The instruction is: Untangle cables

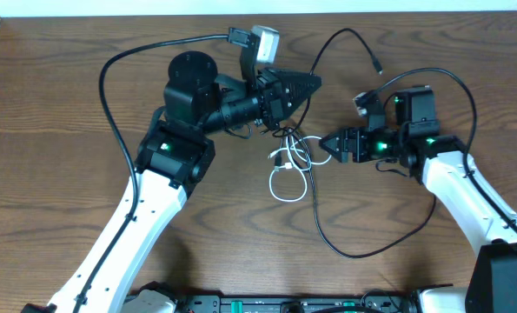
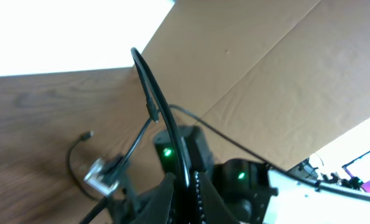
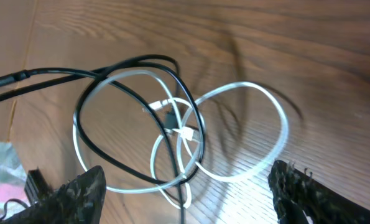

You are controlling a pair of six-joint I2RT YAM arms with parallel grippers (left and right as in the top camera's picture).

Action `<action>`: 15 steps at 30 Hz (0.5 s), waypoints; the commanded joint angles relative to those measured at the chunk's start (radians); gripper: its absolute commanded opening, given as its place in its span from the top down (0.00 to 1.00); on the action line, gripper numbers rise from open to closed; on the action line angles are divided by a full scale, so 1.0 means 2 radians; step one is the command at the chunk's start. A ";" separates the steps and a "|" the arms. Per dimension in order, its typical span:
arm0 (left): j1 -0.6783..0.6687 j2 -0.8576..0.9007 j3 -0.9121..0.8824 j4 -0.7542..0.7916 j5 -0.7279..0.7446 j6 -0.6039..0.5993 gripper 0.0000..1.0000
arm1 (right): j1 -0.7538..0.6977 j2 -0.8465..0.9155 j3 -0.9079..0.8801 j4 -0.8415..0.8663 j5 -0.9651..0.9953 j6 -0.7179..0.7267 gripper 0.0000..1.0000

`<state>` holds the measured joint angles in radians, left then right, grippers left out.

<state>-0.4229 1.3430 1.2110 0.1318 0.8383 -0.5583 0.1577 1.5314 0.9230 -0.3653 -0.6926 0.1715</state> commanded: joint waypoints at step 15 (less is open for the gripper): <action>-0.001 -0.011 0.012 0.047 -0.002 -0.036 0.92 | 0.124 0.001 0.005 -0.012 0.040 -0.006 0.12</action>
<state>-0.4229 1.3399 1.2110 0.2169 0.8356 -0.6266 0.3565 1.5314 0.9230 -0.3862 -0.6720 0.1707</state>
